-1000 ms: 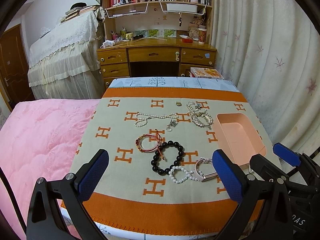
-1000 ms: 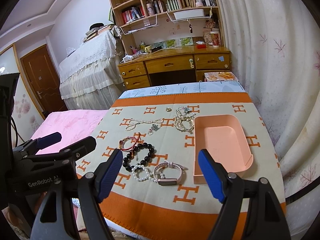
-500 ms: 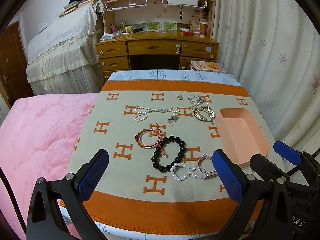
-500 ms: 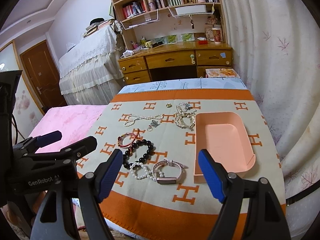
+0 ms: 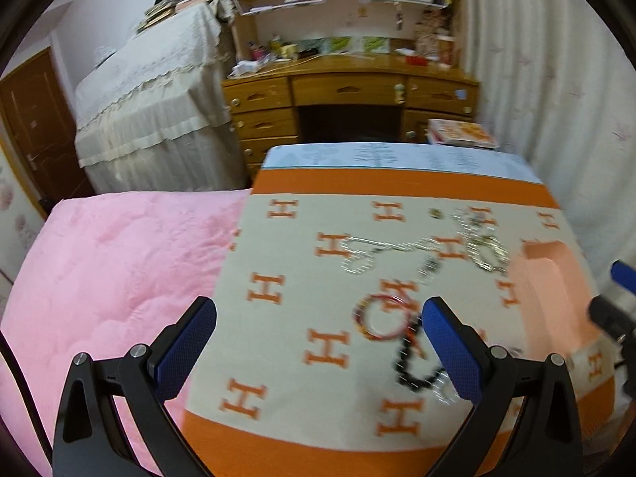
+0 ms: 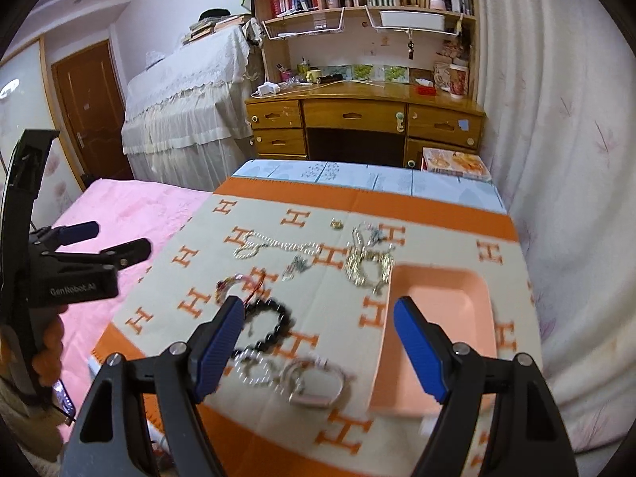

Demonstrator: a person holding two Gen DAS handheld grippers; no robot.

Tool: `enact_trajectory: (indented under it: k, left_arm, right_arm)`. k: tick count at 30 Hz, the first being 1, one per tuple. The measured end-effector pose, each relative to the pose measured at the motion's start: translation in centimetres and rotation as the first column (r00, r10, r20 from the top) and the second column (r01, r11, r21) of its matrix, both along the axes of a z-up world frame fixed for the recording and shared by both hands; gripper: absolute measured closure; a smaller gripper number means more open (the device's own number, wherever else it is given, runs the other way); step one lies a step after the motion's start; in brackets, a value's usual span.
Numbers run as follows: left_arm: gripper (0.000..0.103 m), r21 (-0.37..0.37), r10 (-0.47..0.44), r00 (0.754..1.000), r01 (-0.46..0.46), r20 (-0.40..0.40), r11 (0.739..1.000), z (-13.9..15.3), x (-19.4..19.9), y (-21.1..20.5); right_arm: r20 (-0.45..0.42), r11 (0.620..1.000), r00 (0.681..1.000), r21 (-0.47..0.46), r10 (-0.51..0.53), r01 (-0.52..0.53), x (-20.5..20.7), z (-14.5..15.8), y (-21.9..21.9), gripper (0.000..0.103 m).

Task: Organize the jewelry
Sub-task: 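Reach the left tool to the long pearl necklace and grasp it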

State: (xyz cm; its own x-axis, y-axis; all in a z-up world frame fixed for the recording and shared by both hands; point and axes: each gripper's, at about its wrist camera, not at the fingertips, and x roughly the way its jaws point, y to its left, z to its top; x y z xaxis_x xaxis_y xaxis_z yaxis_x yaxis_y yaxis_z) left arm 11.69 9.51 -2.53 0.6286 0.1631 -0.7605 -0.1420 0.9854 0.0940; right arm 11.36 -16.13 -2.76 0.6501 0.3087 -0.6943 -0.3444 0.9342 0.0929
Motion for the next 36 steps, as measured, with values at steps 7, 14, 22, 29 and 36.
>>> enact_trajectory:
  k: [7,14,22,29,36]
  left_arm:
    - [0.001,-0.060,-0.016,0.994,0.009,-0.109,0.998,-2.5,5.7,3.6]
    - [0.001,-0.084,-0.123,0.965,0.106,-0.233,0.991,-7.0,12.1,2.6]
    - [0.001,-0.068,-0.135,0.943,0.120,-0.304,0.990,-10.9,16.3,1.8]
    - [0.002,-0.093,-0.119,0.939,0.094,-0.322,0.991,-11.5,17.7,2.9]
    - [0.002,-0.099,-0.142,0.932,0.115,-0.333,0.988,-12.4,18.5,1.8]
  right_arm:
    - [-0.129,0.999,0.991,0.010,0.032,-0.031,7.8,-1.2,2.1,0.025]
    - [-0.354,0.999,0.934,0.012,0.043,-0.042,14.4,-6.4,4.2,0.040]
    - [-0.521,0.997,0.851,0.076,0.066,-0.030,17.0,-11.9,6.6,0.048]
    - [-0.541,0.998,0.838,0.047,0.070,-0.052,17.3,-13.9,9.2,0.066]
    - [-0.530,0.997,0.846,0.066,0.061,-0.031,17.4,-14.5,8.5,0.091]
